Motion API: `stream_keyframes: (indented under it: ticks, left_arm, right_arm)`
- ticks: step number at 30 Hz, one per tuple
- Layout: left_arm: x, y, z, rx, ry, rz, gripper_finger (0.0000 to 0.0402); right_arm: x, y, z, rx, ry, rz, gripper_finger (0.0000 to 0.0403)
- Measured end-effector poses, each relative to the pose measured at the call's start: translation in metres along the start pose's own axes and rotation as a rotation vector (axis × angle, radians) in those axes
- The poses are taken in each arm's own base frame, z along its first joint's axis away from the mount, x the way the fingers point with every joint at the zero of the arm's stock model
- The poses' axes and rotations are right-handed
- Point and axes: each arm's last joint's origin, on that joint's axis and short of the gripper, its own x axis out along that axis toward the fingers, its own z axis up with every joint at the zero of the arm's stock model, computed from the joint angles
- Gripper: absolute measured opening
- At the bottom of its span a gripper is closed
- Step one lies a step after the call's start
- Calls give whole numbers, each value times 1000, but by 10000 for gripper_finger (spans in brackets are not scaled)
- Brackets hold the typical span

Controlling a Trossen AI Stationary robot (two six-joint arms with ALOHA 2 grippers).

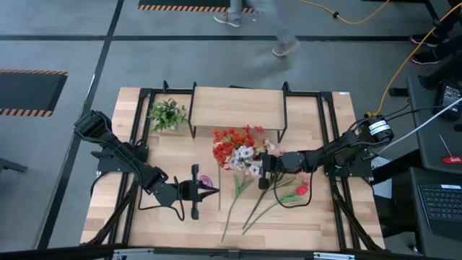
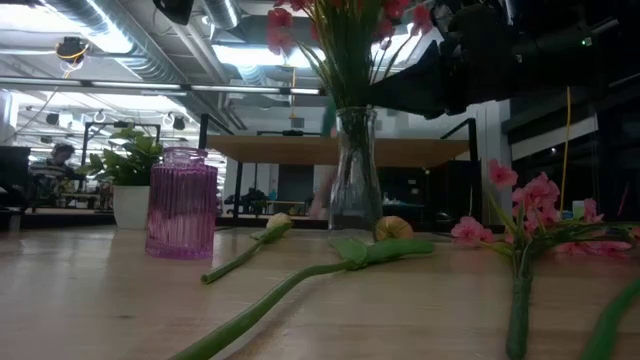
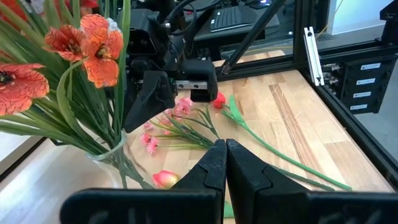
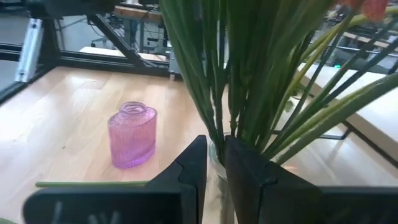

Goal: Pick and place flowers into a vace then onto a shelf
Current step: Put the white flowers into the transparent vase

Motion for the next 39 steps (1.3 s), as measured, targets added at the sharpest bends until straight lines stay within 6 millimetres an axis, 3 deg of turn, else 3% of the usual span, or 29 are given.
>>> stream_keyframes:
  ticks: [39]
  left_arm:
    - [0,0,0,1,1,0,6]
  right_arm:
    - [0,0,2,-31,-22,14,60]
